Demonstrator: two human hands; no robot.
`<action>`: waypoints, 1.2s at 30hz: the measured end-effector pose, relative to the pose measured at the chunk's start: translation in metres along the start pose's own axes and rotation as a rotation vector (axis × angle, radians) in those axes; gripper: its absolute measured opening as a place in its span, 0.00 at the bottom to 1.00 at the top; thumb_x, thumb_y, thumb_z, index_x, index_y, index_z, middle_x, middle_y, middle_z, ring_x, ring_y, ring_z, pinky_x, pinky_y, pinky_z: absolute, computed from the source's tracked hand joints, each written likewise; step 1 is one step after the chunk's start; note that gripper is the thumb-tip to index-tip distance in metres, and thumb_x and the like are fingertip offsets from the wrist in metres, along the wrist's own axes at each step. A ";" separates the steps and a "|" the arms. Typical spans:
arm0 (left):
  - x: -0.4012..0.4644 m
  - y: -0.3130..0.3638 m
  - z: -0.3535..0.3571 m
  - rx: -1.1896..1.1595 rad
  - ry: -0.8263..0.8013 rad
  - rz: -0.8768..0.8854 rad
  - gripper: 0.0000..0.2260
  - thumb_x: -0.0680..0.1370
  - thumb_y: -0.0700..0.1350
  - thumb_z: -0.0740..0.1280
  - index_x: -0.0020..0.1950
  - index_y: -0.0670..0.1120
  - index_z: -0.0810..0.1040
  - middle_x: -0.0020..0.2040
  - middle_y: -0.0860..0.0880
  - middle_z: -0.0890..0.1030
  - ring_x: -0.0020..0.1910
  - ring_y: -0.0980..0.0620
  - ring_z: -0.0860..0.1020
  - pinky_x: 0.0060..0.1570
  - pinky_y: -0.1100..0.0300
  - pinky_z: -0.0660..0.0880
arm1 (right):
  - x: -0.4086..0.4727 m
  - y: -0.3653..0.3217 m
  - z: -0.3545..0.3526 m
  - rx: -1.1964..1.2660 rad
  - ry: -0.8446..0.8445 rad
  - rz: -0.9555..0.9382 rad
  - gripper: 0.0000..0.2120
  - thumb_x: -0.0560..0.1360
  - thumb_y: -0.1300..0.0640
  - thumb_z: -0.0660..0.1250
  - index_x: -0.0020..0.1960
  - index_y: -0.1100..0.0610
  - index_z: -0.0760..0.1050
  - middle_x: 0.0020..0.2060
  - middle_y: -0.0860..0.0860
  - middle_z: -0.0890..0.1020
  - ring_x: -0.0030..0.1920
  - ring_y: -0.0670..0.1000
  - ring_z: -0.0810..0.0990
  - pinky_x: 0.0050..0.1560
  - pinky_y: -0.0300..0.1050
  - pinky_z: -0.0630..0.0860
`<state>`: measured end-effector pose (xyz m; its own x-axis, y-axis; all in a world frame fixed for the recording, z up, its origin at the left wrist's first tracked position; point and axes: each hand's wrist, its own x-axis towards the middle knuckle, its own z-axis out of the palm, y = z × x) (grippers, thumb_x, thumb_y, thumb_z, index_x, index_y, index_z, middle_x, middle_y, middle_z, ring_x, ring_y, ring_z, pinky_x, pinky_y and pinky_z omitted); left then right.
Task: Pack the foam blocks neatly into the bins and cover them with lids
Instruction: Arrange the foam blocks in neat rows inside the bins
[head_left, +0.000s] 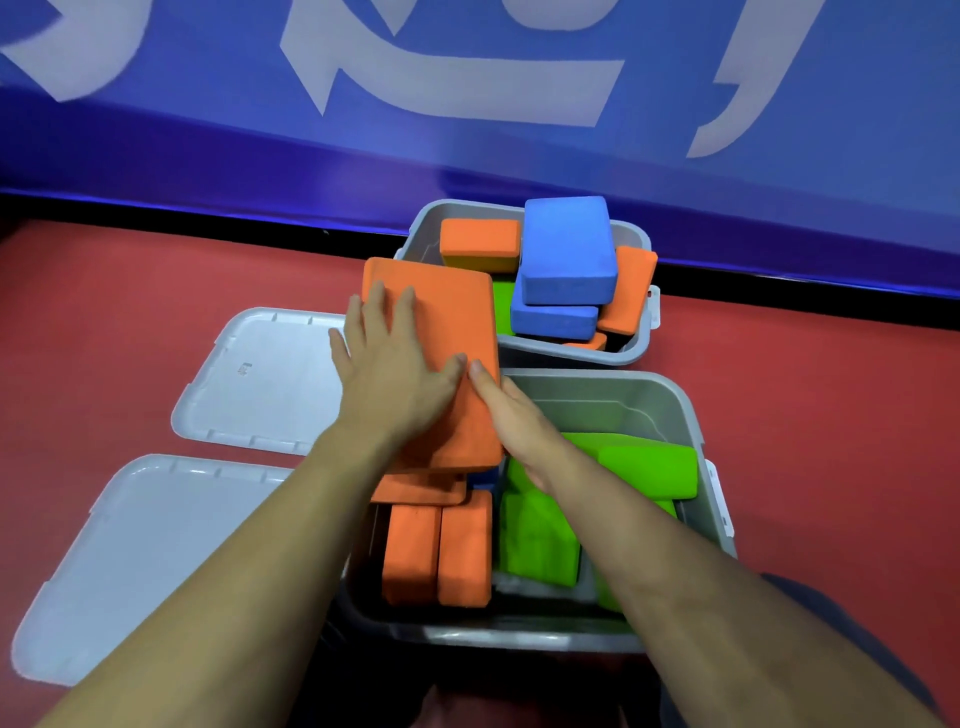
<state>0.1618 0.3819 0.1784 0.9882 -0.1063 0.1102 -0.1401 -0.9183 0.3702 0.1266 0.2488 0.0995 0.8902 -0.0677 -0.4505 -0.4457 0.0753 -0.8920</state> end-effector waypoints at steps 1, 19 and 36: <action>-0.003 0.005 0.003 0.051 0.020 0.047 0.39 0.75 0.62 0.68 0.81 0.50 0.57 0.82 0.44 0.48 0.81 0.41 0.44 0.77 0.38 0.44 | -0.001 -0.001 -0.004 -0.026 0.007 0.008 0.46 0.60 0.18 0.64 0.70 0.44 0.75 0.61 0.44 0.83 0.61 0.46 0.82 0.69 0.52 0.74; -0.034 0.064 0.050 -0.268 -0.451 0.417 0.30 0.78 0.53 0.71 0.77 0.45 0.67 0.74 0.46 0.72 0.73 0.48 0.70 0.72 0.59 0.63 | -0.030 0.028 -0.144 -0.896 0.136 0.104 0.42 0.74 0.36 0.72 0.80 0.53 0.61 0.78 0.54 0.66 0.77 0.55 0.65 0.75 0.48 0.62; -0.058 0.080 0.099 -0.024 -0.660 0.426 0.25 0.79 0.50 0.69 0.75 0.46 0.69 0.70 0.44 0.73 0.69 0.44 0.74 0.69 0.54 0.68 | -0.016 0.064 -0.185 -1.243 0.230 0.045 0.43 0.69 0.32 0.73 0.75 0.48 0.59 0.69 0.54 0.76 0.66 0.60 0.76 0.60 0.53 0.73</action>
<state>0.0993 0.2771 0.1100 0.6804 -0.6588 -0.3208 -0.5091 -0.7399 0.4396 0.0668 0.0703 0.0427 0.8909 -0.2693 -0.3658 -0.3734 -0.8927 -0.2523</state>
